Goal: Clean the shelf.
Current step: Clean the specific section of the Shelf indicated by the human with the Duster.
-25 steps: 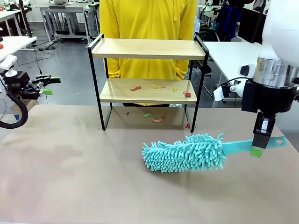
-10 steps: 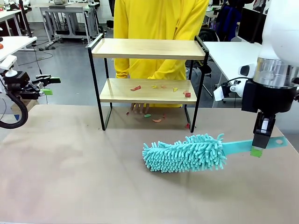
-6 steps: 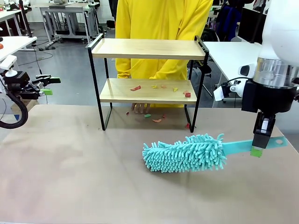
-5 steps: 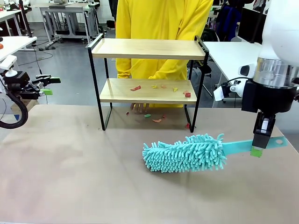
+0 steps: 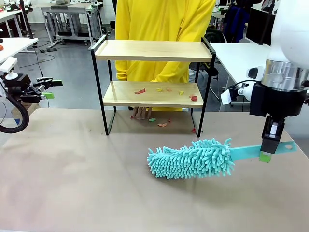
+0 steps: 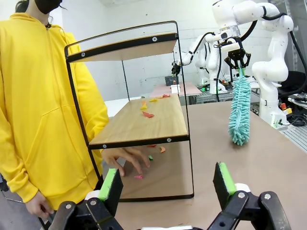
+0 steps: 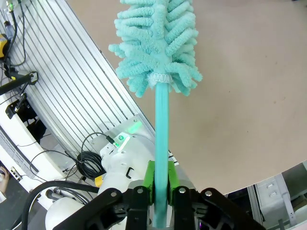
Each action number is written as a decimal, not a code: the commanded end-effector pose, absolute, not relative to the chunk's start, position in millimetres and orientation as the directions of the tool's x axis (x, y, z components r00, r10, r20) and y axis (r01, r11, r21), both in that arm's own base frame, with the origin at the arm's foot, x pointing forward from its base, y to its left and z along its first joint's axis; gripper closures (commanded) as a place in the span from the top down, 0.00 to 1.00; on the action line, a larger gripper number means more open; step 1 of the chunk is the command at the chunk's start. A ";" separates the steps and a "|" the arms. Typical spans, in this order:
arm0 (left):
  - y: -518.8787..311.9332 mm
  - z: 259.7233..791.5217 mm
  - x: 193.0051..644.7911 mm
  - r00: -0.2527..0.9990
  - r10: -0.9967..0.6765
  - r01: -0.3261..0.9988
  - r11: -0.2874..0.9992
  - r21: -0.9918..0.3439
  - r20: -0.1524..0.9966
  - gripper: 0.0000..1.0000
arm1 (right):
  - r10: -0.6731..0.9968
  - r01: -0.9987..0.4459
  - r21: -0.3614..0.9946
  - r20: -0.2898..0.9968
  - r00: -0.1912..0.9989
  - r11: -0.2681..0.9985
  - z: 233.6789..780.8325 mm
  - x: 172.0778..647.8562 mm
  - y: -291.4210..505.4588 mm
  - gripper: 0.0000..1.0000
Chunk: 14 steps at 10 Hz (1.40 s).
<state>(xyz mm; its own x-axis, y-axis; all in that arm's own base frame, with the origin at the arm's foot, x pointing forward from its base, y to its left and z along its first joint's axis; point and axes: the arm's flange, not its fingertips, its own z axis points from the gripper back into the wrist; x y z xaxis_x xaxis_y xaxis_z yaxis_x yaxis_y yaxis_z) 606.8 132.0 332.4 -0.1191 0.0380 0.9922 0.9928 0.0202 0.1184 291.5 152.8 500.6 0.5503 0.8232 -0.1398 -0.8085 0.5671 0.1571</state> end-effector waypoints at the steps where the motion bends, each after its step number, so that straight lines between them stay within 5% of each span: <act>1: 131.4 334.7 605.3 -0.134 0.046 0.991 0.015 0.133 0.990 1.00 | 0.825 -0.806 0.175 -0.120 0.552 0.565 501.9 290.9 151.6 0.13; 8: 131.4 334.7 605.3 -0.134 0.046 0.991 0.015 0.133 0.990 1.00 | 0.823 -0.809 0.157 -0.140 0.550 0.567 500.6 291.5 152.9 0.13; 14: 131.4 334.7 605.3 -0.134 0.046 0.991 0.015 0.133 0.990 1.00 | 0.511 -0.506 0.178 0.025 0.860 0.844 504.5 297.6 296.5 0.13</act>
<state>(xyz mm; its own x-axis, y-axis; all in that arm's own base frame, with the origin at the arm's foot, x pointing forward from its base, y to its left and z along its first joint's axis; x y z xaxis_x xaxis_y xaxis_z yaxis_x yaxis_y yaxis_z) 606.8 132.0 332.4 -0.1191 0.0381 0.9922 0.9928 0.0201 0.1184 285.5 277.5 509.4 0.8015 0.5980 -0.0038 -0.5880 0.7892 0.1774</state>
